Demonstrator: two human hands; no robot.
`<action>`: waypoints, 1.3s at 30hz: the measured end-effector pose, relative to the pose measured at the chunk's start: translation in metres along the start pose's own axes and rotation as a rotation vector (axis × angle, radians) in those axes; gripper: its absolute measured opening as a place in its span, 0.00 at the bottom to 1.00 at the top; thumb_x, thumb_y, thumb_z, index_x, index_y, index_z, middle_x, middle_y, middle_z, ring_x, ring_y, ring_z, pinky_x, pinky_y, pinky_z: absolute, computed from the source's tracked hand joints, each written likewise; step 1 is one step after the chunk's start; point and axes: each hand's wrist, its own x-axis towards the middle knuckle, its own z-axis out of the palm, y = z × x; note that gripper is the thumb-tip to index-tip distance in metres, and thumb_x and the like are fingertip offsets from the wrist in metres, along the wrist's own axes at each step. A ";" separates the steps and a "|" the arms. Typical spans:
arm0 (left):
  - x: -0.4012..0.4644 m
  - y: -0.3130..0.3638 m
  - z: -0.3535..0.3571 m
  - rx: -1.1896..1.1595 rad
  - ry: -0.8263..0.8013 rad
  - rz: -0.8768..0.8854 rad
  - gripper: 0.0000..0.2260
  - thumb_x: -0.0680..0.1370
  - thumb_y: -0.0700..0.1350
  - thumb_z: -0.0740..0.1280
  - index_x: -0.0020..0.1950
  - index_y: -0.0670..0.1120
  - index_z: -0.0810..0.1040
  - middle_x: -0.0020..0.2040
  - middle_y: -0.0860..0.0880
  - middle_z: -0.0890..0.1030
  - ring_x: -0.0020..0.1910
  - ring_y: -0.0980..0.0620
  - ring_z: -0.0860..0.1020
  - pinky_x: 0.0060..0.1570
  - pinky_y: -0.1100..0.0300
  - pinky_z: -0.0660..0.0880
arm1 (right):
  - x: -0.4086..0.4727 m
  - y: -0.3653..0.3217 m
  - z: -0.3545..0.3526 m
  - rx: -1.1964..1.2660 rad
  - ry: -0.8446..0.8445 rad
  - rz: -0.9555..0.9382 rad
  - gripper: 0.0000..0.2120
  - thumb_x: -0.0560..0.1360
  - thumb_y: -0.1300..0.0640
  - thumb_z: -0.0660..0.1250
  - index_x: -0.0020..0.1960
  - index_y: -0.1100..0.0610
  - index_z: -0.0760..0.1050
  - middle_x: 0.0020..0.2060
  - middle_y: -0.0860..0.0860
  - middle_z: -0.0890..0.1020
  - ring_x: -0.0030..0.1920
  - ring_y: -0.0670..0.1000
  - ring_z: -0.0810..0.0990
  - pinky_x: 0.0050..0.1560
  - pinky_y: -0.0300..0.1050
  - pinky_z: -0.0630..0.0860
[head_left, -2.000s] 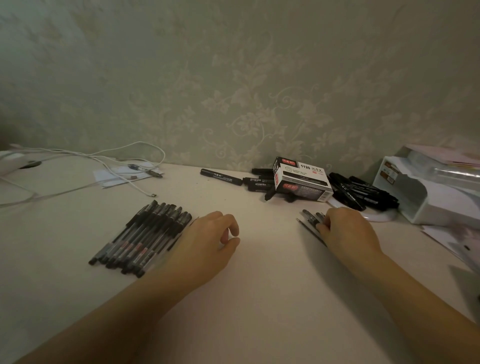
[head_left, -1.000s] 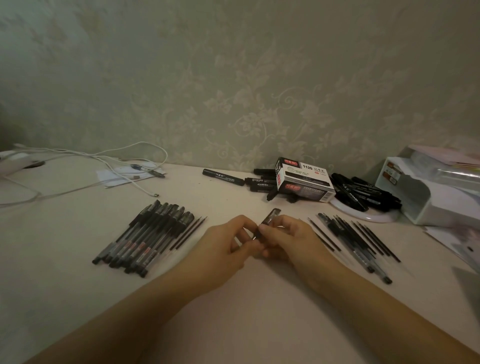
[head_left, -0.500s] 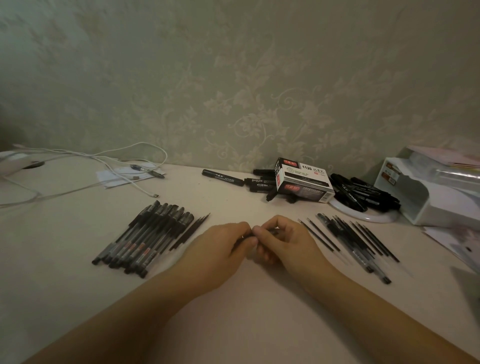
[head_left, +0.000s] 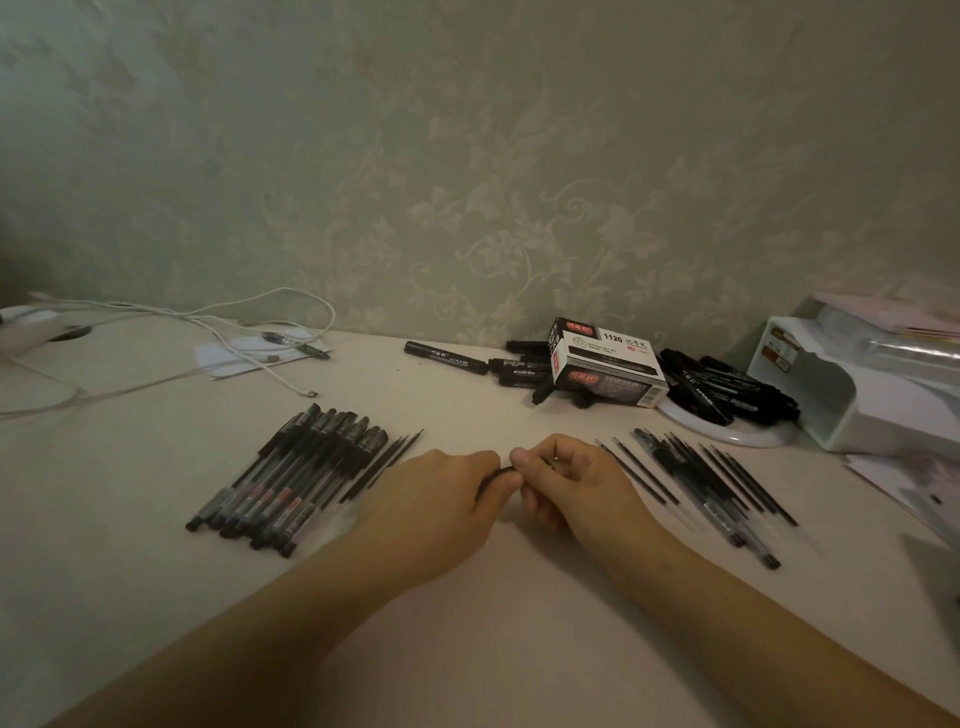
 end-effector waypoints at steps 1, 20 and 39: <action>0.001 0.000 0.000 0.008 0.004 -0.027 0.20 0.77 0.66 0.48 0.36 0.53 0.65 0.26 0.54 0.68 0.25 0.58 0.67 0.24 0.62 0.57 | 0.000 0.000 -0.001 0.008 0.012 -0.004 0.10 0.76 0.52 0.70 0.40 0.57 0.78 0.26 0.50 0.79 0.24 0.43 0.72 0.26 0.32 0.68; 0.002 -0.003 -0.012 -0.094 0.005 -0.105 0.13 0.78 0.63 0.56 0.42 0.54 0.65 0.30 0.55 0.70 0.29 0.59 0.70 0.27 0.62 0.61 | 0.005 0.014 -0.016 -0.613 0.240 -0.206 0.03 0.76 0.53 0.70 0.48 0.46 0.77 0.41 0.40 0.80 0.46 0.35 0.76 0.41 0.25 0.70; -0.001 -0.005 -0.007 -0.191 -0.060 -0.037 0.07 0.81 0.55 0.57 0.49 0.53 0.63 0.30 0.55 0.70 0.28 0.57 0.70 0.25 0.61 0.60 | 0.006 0.022 -0.016 -0.764 0.200 -0.260 0.04 0.76 0.53 0.69 0.50 0.46 0.76 0.47 0.38 0.76 0.50 0.44 0.74 0.46 0.33 0.69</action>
